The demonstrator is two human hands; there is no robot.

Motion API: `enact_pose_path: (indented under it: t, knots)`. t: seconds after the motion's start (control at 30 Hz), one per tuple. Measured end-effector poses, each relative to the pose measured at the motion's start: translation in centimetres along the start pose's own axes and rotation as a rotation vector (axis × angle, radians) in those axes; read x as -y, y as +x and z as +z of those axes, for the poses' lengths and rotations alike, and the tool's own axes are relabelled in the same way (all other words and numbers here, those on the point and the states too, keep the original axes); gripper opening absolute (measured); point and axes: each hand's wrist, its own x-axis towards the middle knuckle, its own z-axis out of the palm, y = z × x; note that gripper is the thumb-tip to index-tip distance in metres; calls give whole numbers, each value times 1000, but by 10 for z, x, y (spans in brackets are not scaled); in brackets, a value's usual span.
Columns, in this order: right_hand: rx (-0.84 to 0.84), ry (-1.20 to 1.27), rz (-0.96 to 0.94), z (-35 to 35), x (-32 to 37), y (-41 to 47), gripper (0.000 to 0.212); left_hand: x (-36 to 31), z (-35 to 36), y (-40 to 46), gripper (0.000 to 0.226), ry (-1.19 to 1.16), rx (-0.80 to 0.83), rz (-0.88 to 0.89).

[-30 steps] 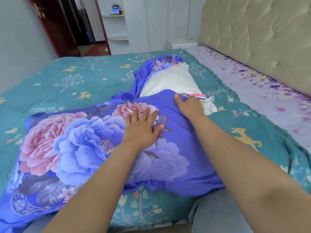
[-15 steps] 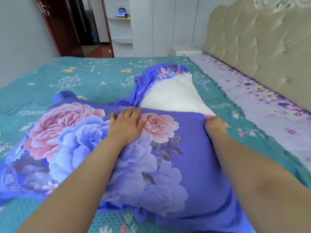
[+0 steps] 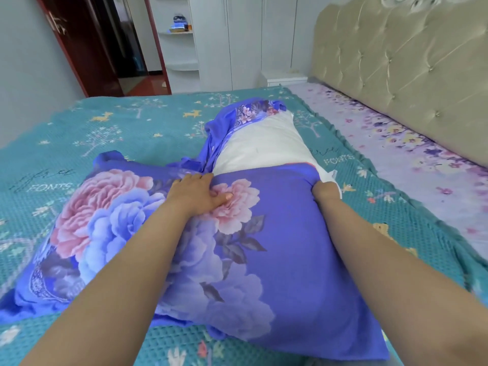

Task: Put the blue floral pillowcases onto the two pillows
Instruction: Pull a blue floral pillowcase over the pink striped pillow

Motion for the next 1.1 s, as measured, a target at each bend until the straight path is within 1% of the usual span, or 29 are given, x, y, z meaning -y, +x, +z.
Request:
enact_pose_path:
  t: [0.07, 0.1, 0.13, 0.17, 0.2, 0.27, 0.33, 0.37, 0.4, 0.43, 0.47, 0.5, 0.53, 0.57, 0.6, 0.63, 0.7, 0.73, 0.77, 0.8, 0.83, 0.87, 0.93, 0.97, 1.0, 1.03, 1.1]
  knots:
    - [-39, 153, -62, -2, 10, -21, 48, 10, -21, -4, 61, 11, 102, 23]
    - [2, 283, -84, -5, 16, -33, 56, 15, -33, -6, 61, 39, 142, 39]
    - [103, 440, -87, -10, 23, -43, 66, 19, -45, -8, 66, 59, 174, 44]
    - [229, 591, -98, -15, 29, -54, 76, 22, -57, -11, 78, 64, 190, 39]
    - [328, 700, -128, -21, 33, -64, 82, 28, -70, -18, 94, 69, 209, 18]
    - [333, 794, -208, -29, 42, -79, 84, 44, -93, -27, 120, 47, 258, 11]
    - [292, 846, -264, -32, 47, -93, 87, 64, -108, -36, 129, 32, 327, 17]
    - [282, 874, -277, -32, 50, -100, 88, 72, -113, -40, 127, 38, 333, 10]
    - [290, 907, -294, -31, 53, -107, 86, 75, -116, -47, 120, 60, 310, -12]
    - [296, 934, -312, -30, 55, -116, 80, 77, -117, -53, 105, 87, 250, -38]
    - [295, 963, -331, -30, 56, -120, 68, 75, -117, -58, 77, 125, 154, -55]
    - [277, 997, -345, -31, 56, -124, 53, 71, -114, -62, 43, 160, 2, -64]
    - [259, 1040, -352, -33, 55, -126, 40, 66, -110, -68, 16, 205, -156, -82]
    - [245, 1089, -350, -35, 53, -127, 35, 62, -103, -75, 1, 215, -285, -93]
    - [243, 1148, -350, -37, 52, -130, 33, 61, -97, -82, 9, 185, -366, -131]
    - [235, 1193, -351, -38, 51, -133, 32, 62, -91, -86, 12, 125, -396, -158]
    - [222, 1228, -345, -39, 50, -139, 29, 69, -93, -87, 9, 9, -416, -154]
    - [220, 1231, -346, -39, 49, -140, 30, 75, -99, -83, 10, -54, -394, -109]
    - [226, 1230, -344, -39, 49, -142, 30, 80, -107, -81, 30, -106, -335, -40]
    - [234, 1231, -345, -39, 49, -144, 30, 81, -118, -80, 57, -153, -226, 30]
    - [231, 1231, -344, -40, 49, -147, 29, 78, -130, -80, 76, -220, -103, 89]
    - [218, 1228, -345, -41, 50, -148, 29, 74, -140, -82, 81, -299, 42, 118]
    - [184, 1177, -359, -44, 49, -152, 34, 57, -152, -95, 61, -416, 378, 94]
    - [176, 1147, -372, -45, 49, -156, 40, 51, -151, -99, 56, -411, 448, 92]
    - [171, 1135, -393, -46, 49, -160, 46, 46, -145, -100, 55, -390, 421, 120]
    - [163, 1129, -409, -47, 48, -163, 50, 43, -136, -100, 52, -353, 314, 140]
    - [131, 1123, -418, -49, 47, -169, 54, 37, -117, -100, 44, -302, 8, 96]
